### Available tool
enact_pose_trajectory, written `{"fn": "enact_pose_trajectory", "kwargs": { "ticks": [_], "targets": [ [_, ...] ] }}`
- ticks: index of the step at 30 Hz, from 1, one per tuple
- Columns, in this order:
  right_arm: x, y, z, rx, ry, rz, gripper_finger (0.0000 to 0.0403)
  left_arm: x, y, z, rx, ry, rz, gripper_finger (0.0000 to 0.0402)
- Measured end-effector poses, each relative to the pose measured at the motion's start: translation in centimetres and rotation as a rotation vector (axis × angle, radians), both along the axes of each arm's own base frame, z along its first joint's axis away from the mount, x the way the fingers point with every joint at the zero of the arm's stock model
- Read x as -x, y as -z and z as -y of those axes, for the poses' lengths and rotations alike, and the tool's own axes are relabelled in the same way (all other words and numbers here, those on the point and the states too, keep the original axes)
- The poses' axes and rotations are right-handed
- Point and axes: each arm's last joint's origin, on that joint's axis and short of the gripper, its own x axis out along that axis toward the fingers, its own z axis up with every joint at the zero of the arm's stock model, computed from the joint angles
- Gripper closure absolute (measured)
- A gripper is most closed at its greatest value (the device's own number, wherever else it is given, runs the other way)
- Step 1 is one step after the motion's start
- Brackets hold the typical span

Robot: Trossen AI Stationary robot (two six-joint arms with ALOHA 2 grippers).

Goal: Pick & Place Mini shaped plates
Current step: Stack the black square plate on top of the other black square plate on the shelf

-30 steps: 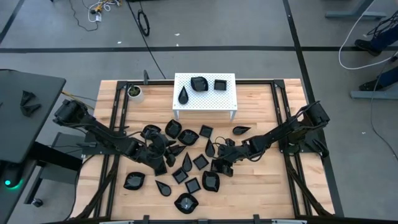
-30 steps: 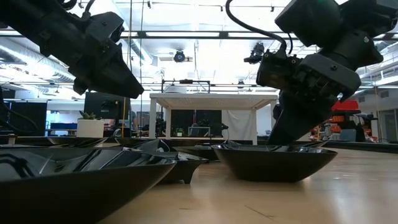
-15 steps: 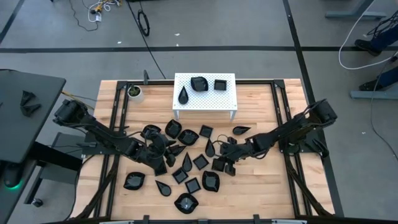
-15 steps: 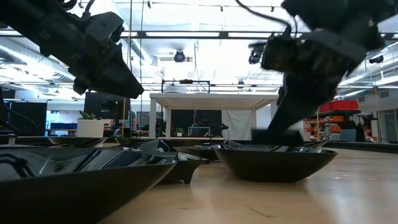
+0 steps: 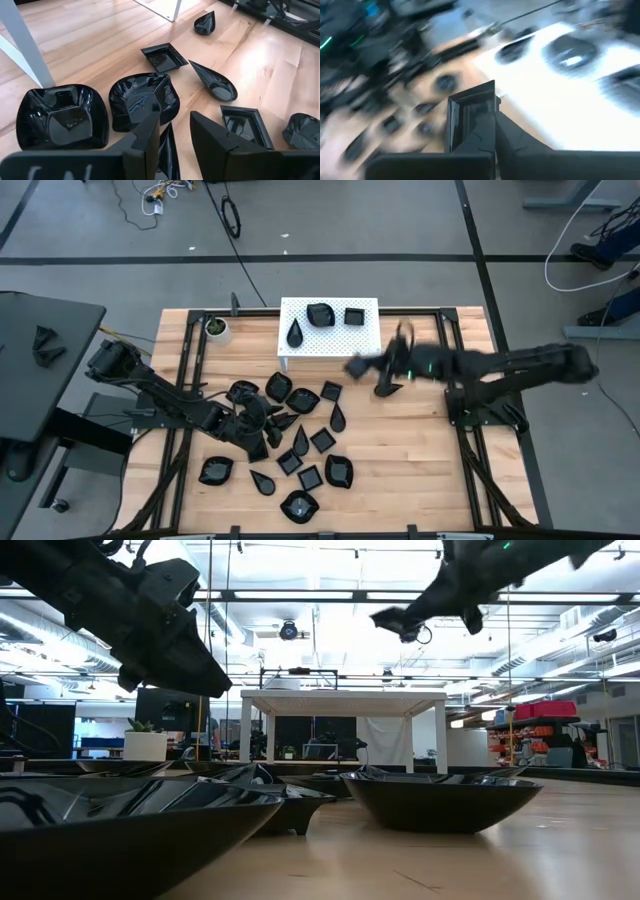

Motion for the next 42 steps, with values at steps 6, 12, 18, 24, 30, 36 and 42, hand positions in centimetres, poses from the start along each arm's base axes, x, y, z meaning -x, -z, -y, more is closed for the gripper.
{"fn": "enact_pose_trajectory", "kwargs": {
  "ticks": [6, 12, 18, 24, 30, 36, 42],
  "targets": [
    [1.0, -1.9, 8.5, -0.037, 0.161, 0.018, 0.0401, 0.0, 0.0, 0.0, -0.002, -0.007, 0.005, 0.0287],
    [0.0, -2.6, 14.6, -0.155, 0.145, -0.079, 0.0401, -0.1, -0.1, -0.3, -0.005, -0.021, 0.009, 0.0287],
    [-1.2, -2.3, 18.1, -0.303, 0.209, -0.084, 0.0401, -0.1, -0.1, -0.3, -0.006, -0.025, 0.011, 0.0287],
    [-1.6, 0.3, 17.1, -0.355, 0.430, -0.069, 0.0401, -0.2, -0.1, -0.3, 0.011, -0.030, 0.020, 0.0287],
    [-1.7, 1.8, 15.2, -0.407, 0.557, 0.171, 0.0401, -0.2, -0.1, -0.3, 0.018, -0.033, 0.024, 0.0287],
    [-2.2, 3.5, 13.6, -0.478, 0.618, 0.328, 0.0401, -0.2, -0.1, -0.3, 0.017, -0.034, 0.024, 0.0287],
    [-2.4, 3.9, 12.9, -0.454, 0.671, 0.314, 0.0401, -0.2, -0.1, -0.3, 0.017, -0.035, 0.025, 0.0287]
  ]
}}
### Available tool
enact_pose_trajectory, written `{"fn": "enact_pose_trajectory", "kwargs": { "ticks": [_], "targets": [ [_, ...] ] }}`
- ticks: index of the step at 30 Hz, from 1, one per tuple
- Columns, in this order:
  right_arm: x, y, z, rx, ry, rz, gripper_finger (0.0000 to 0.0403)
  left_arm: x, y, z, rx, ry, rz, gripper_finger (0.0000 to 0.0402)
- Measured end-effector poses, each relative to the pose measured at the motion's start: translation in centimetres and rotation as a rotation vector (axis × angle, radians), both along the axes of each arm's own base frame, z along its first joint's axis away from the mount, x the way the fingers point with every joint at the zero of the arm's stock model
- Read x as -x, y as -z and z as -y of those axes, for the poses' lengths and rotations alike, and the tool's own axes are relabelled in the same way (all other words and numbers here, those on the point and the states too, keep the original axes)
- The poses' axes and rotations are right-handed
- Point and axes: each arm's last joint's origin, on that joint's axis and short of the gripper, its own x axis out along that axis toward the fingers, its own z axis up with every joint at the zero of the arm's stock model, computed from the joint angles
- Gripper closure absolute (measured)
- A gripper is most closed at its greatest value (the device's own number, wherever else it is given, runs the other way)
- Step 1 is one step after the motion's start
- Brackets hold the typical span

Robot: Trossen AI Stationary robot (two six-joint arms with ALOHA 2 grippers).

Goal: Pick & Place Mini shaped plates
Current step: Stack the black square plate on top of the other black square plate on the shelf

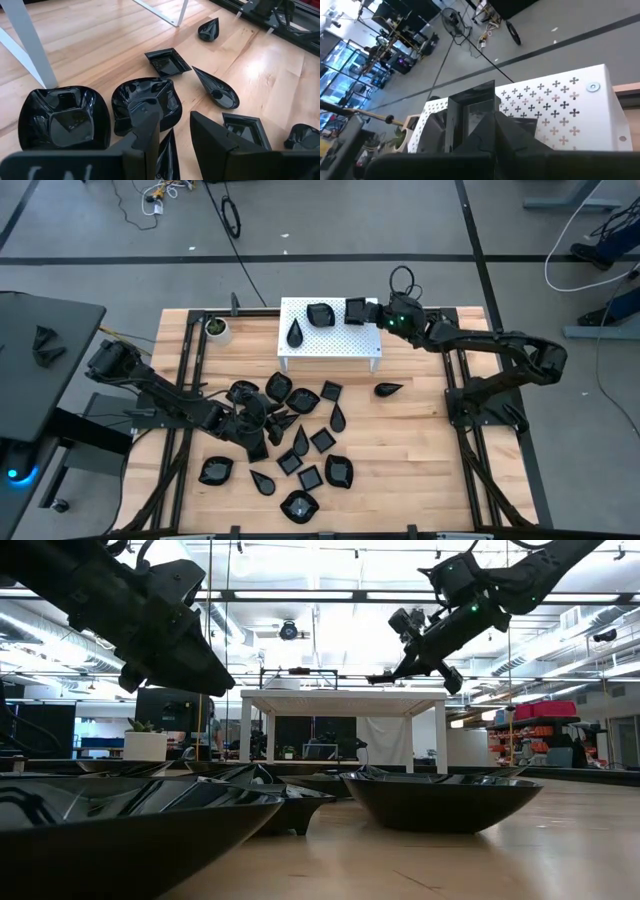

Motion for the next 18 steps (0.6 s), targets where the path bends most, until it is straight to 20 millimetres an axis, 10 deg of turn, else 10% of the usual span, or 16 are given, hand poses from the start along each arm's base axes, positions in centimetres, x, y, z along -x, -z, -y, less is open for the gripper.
{"fn": "enact_pose_trajectory", "kwargs": {
  "ticks": [18],
  "targets": [
    [0.00, 0.66, -0.27, -0.073, 0.019, -0.009, 0.0325, 0.00, -0.01, -0.02, -0.005, -0.006, 0.002, 0.0287]
  ]
}}
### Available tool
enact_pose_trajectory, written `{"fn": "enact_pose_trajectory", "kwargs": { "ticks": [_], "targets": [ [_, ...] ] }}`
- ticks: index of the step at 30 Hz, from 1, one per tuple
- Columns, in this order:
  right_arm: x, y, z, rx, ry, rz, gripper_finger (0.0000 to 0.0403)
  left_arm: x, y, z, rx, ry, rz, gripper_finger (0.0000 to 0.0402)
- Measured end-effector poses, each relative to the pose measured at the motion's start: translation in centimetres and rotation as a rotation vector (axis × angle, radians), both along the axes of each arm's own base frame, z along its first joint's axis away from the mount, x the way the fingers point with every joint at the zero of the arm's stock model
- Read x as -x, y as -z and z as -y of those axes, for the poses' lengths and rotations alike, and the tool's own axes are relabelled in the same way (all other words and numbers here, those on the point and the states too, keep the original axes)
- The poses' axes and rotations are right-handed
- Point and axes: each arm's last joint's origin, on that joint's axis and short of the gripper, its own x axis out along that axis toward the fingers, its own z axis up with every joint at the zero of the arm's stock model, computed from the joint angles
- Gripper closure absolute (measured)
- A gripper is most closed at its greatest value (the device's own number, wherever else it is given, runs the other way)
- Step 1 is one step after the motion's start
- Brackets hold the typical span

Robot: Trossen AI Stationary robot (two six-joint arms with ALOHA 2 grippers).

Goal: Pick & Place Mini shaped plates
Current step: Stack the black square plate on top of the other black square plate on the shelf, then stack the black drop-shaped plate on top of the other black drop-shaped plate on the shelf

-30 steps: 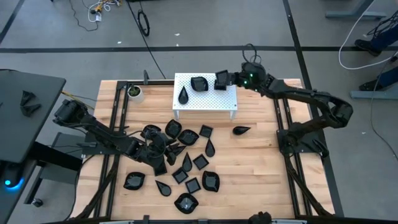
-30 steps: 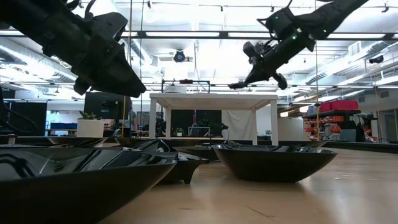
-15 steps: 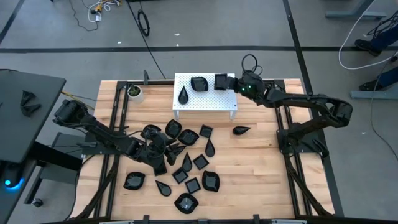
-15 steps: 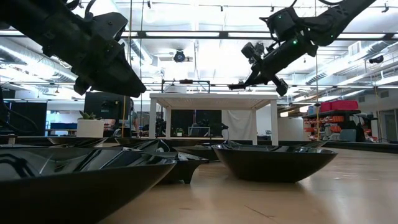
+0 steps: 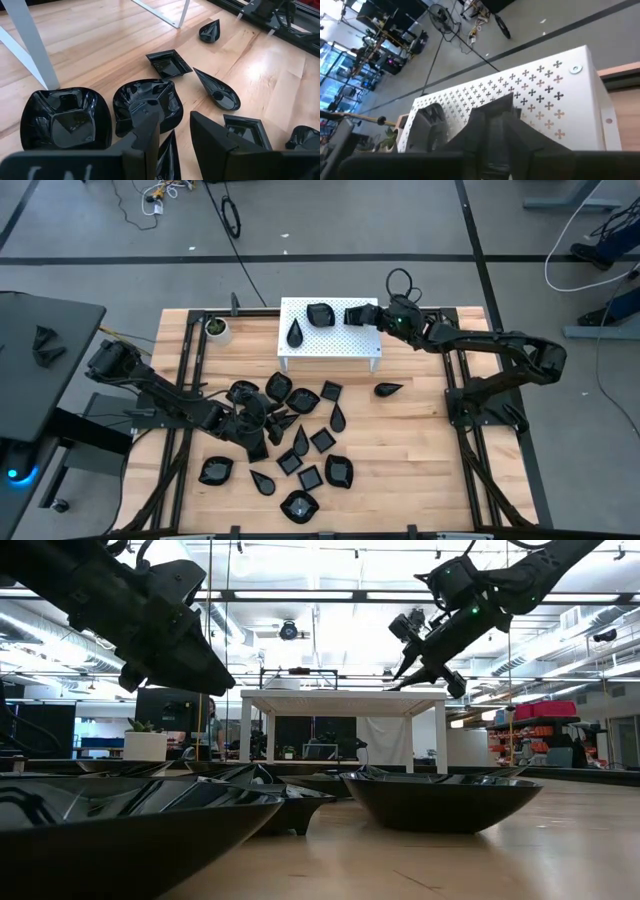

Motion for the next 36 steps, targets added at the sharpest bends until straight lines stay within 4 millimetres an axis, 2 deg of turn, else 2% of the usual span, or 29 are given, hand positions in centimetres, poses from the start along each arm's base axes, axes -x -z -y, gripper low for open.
{"fn": "enact_pose_trajectory", "kwargs": {
  "ticks": [7, 11, 16, 20, 23, 29, 36],
  "targets": [
    [-0.1, -0.4, -0.2, 0.103, -0.210, -0.087, 0.0291, 0.0, 0.0, 0.0, 0.000, 0.000, 0.001, 0.0287],
    [0.6, -1.6, -0.3, 0.174, -0.218, -0.094, 0.0291, 0.0, 0.0, 0.0, 0.000, 0.000, 0.001, 0.0287],
    [2.0, -2.5, -0.8, 0.180, -0.143, -0.146, 0.0316, 0.0, 0.0, 0.0, 0.000, 0.000, 0.001, 0.0287],
    [2.5, -1.5, -0.9, 0.123, -0.120, -0.251, 0.0362, 0.0, 0.0, 0.0, 0.000, 0.000, 0.001, 0.0287],
    [2.1, -0.6, -0.7, 0.099, -0.141, -0.284, 0.0395, 0.0, 0.0, 0.0, 0.001, 0.000, 0.002, 0.0287],
    [1.0, 0.4, -0.3, 0.078, -0.236, -0.265, 0.0391, 0.0, 0.0, 0.0, 0.000, -0.004, 0.006, 0.0287],
    [0.5, -0.6, -0.3, 0.177, -0.336, -0.185, 0.0397, 0.0, -0.1, 0.0, -0.004, -0.010, 0.009, 0.0287]
  ]
}}
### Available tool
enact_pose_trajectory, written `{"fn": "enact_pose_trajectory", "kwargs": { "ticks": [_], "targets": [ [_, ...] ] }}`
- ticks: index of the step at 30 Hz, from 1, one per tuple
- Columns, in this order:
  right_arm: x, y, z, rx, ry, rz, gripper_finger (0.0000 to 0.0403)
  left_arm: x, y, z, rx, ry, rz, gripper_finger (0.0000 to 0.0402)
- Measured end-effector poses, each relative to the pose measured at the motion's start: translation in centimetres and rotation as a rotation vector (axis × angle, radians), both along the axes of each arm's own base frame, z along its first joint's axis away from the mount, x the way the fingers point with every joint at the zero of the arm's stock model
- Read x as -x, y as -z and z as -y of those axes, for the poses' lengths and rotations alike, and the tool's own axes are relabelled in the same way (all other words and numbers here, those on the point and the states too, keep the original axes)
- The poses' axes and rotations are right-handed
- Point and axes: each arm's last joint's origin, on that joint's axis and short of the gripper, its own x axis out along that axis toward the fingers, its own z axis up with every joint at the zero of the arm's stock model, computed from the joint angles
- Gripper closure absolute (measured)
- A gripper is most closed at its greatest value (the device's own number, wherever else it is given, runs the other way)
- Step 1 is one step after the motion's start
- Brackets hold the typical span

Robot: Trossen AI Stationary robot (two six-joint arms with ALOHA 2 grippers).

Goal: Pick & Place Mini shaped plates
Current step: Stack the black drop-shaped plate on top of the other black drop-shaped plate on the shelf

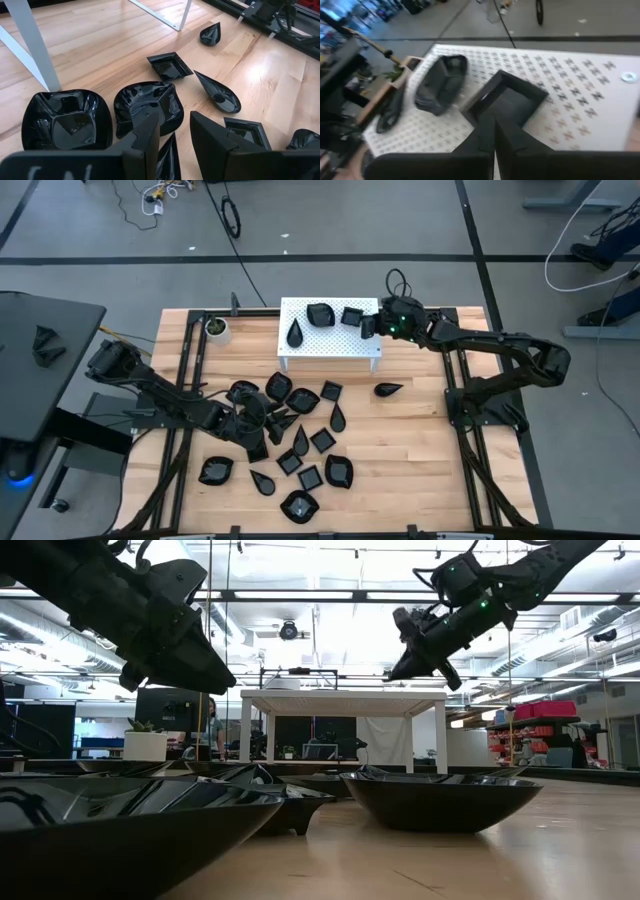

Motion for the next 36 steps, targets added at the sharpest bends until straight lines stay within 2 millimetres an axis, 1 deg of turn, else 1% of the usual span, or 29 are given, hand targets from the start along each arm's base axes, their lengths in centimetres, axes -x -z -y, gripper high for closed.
{"fn": "enact_pose_trajectory", "kwargs": {
  "ticks": [4, 7, 11, 13, 15, 18, 20, 22, 23, 25, 27, 30, 32, 36],
  "targets": [
    [0.1, 0.4, -0.1, -0.018, -0.007, -0.038, 0.0396, 0.0, 0.0, 0.0, 0.000, 0.000, 0.000, 0.0287],
    [0.2, 0.5, -0.2, 0.004, -0.028, -0.079, 0.0398, 0.0, 0.0, 0.0, 0.000, 0.000, 0.001, 0.0287],
    [0.2, -0.5, -1.2, 0.104, -0.099, -0.099, 0.0399, 0.0, 0.0, 0.0, 0.002, 0.001, 0.000, 0.0287],
    [0.2, -1.1, -2.4, 0.155, -0.164, -0.120, 0.0399, 0.0, 0.0, 0.0, 0.002, 0.002, 0.000, 0.0287],
    [0.5, -1.7, -4.0, 0.193, -0.240, -0.161, 0.0399, 0.0, 0.0, 0.0, 0.002, 0.002, -0.001, 0.0287],
    [1.1, -2.1, -7.2, 0.210, -0.383, -0.235, 0.0399, 0.0, 0.0, 0.0, 0.002, 0.002, -0.001, 0.0287],
    [1.7, -1.8, -9.5, 0.180, -0.484, -0.306, 0.0400, 0.0, 0.0, 0.0, 0.002, 0.002, -0.001, 0.0287],
    [2.3, -1.2, -11.2, 0.090, -0.529, -0.380, 0.0400, 0.0, 0.0, 0.0, 0.003, 0.001, 0.000, 0.0287],
    [2.6, -0.8, -11.9, 0.026, -0.518, -0.413, 0.0400, 0.0, 0.0, 0.0, 0.005, 0.000, 0.001, 0.0287],
    [3.2, 0.3, -13.2, -0.109, -0.454, -0.453, 0.0397, 0.0, 0.0, 0.0, 0.008, -0.001, 0.003, 0.0287],
    [3.9, 1.9, -14.0, -0.215, -0.390, -0.487, 0.0388, 0.0, 0.0, 0.0, 0.008, -0.001, 0.003, 0.0287],
    [5.0, 4.7, -14.7, -0.318, -0.319, -0.528, 0.0365, 0.0, 0.0, 0.0, 0.011, -0.003, 0.004, 0.0287],
    [5.8, 6.6, -14.9, -0.378, -0.264, -0.545, 0.0343, 0.0, 0.0, 0.0, 0.019, -0.007, 0.009, 0.0287],
    [7.0, 9.5, -14.8, -0.454, -0.165, -0.498, 0.0286, 0.0, 0.0, 0.0, 0.019, -0.007, 0.009, 0.0287]
  ]
}}
